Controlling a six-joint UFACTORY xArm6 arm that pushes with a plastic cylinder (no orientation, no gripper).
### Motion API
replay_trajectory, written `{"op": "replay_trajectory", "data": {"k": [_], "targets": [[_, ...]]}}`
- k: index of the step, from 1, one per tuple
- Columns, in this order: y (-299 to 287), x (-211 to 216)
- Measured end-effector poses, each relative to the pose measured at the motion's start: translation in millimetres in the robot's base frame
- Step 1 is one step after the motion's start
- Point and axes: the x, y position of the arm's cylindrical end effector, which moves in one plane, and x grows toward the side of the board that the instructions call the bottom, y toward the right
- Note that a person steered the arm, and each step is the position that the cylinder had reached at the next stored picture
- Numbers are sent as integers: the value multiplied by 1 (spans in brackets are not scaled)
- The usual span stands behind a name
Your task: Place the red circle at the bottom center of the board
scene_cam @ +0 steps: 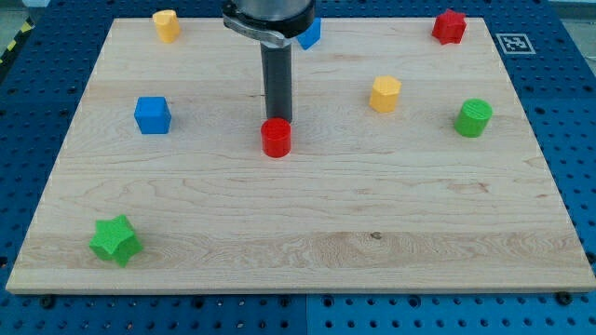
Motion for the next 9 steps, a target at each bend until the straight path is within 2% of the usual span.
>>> {"op": "replay_trajectory", "data": {"k": [2, 6, 9], "targets": [[-9, 46], [-18, 55], [-11, 110]]}}
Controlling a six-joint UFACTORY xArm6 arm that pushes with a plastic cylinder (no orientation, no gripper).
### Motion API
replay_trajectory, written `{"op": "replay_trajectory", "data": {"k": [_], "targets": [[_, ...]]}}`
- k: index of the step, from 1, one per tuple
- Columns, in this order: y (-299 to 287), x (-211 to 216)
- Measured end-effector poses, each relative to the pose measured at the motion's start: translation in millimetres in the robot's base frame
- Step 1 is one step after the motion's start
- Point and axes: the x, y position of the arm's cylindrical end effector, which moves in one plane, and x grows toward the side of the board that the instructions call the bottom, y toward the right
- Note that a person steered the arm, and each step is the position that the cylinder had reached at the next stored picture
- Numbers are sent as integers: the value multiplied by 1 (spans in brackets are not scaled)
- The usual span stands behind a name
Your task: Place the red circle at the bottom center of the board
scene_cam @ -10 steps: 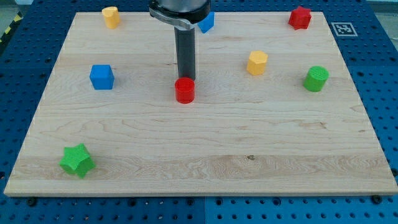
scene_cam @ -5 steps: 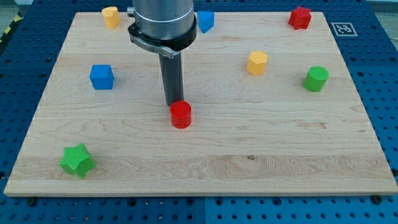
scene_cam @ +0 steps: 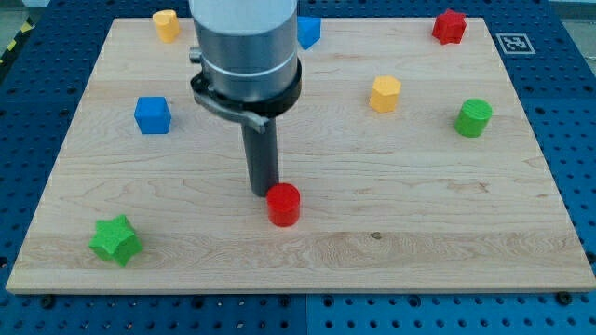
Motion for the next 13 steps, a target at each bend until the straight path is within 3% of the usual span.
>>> {"op": "replay_trajectory", "data": {"k": [4, 8, 9, 13], "targets": [[3, 52], [32, 51], [32, 21], [81, 18]]}}
